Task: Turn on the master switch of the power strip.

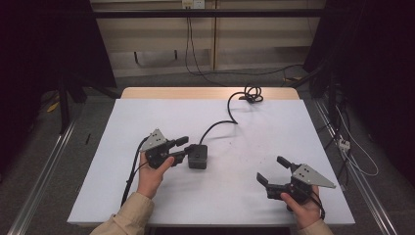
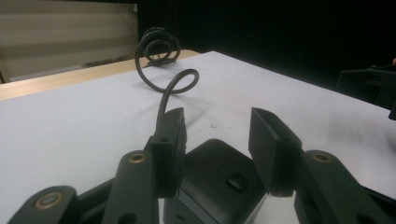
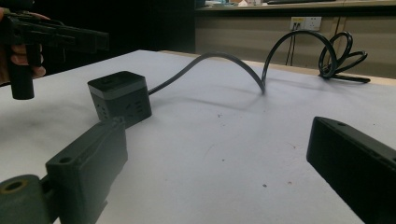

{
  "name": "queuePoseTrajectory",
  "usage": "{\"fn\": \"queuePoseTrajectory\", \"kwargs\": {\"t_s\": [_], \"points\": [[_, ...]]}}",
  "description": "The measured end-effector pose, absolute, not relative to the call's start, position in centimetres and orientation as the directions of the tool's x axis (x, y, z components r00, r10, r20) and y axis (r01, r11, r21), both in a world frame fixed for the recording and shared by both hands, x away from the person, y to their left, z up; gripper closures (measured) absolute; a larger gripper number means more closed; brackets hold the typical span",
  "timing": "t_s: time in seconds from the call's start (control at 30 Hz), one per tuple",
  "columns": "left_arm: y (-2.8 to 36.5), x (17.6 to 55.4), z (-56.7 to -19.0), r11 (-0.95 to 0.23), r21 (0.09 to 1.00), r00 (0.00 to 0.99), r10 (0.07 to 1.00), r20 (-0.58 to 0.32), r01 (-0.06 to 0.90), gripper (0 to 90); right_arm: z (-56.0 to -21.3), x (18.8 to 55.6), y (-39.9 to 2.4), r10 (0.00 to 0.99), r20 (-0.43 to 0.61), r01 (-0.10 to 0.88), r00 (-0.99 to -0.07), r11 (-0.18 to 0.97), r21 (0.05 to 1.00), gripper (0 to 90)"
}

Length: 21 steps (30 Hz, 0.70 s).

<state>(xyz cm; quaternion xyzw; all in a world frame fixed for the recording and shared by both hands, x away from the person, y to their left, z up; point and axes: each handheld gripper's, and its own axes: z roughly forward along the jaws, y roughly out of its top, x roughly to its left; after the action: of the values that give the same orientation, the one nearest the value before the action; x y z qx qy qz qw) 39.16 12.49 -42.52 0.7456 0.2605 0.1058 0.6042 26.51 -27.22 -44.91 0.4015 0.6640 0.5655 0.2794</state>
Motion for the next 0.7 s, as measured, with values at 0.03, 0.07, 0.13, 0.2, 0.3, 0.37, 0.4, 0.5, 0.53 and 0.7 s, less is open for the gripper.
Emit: {"fn": "queuePoseTrajectory", "kwargs": {"t_s": [0.03,0.07,0.13,0.2,0.3,0.37,0.4,0.5,0.53,0.7], "points": [[12.45,39.16,-42.53,-0.136,0.956,0.841,0.517,-0.156,0.26,57.2,-44.91,26.51,-27.24,0.849,0.082,0.217,-0.522,0.04,0.975,4.6],[12.44,39.17,-42.53,-0.14,0.955,0.843,0.515,-0.154,0.26,57.2,-44.91,26.51,-27.24,0.849,0.082,0.217,-0.522,0.04,0.975,4.6],[12.39,39.17,-42.54,-0.139,0.955,0.844,0.513,-0.156,0.261,60.5,-44.91,26.52,-27.25,0.849,0.081,0.216,-0.523,0.04,0.976,4.6],[12.35,39.17,-42.53,-0.143,0.955,0.846,0.51,-0.155,0.261,62.6,-44.91,26.52,-27.24,0.848,0.081,0.216,-0.523,0.04,0.976,4.6],[12.28,39.16,-42.55,-0.15,0.954,0.848,0.508,-0.152,0.261,66.0,-44.91,26.52,-27.22,0.848,0.083,0.218,-0.523,0.039,0.975,4.6],[12.23,39.19,-42.58,-0.157,0.952,0.851,0.503,-0.151,0.262,68.2,-44.91,26.53,-27.21,0.847,0.083,0.218,-0.525,0.039,0.975,4.6],[12.23,39.19,-42.58,-0.157,0.952,0.851,0.503,-0.151,0.262,69.5,-44.91,26.52,-27.2,0.848,0.083,0.218,-0.524,0.04,0.975,4.6],[12.13,39.15,-42.58,-0.167,0.95,0.856,0.495,-0.149,0.262,71.5,-44.92,26.53,-27.2,0.847,0.084,0.219,-0.524,0.039,0.975,4.6],[12.08,39.13,-42.57,-0.172,0.949,0.856,0.496,-0.147,0.263,73.3,-44.91,26.52,-27.2,0.847,0.084,0.218,-0.524,0.039,0.975,4.6],[11.99,39.09,-42.61,-0.18,0.947,0.861,0.487,-0.148,0.265,78.4,-44.9,26.5,-27.17,0.847,0.084,0.219,-0.524,0.039,0.975,4.7]]}}
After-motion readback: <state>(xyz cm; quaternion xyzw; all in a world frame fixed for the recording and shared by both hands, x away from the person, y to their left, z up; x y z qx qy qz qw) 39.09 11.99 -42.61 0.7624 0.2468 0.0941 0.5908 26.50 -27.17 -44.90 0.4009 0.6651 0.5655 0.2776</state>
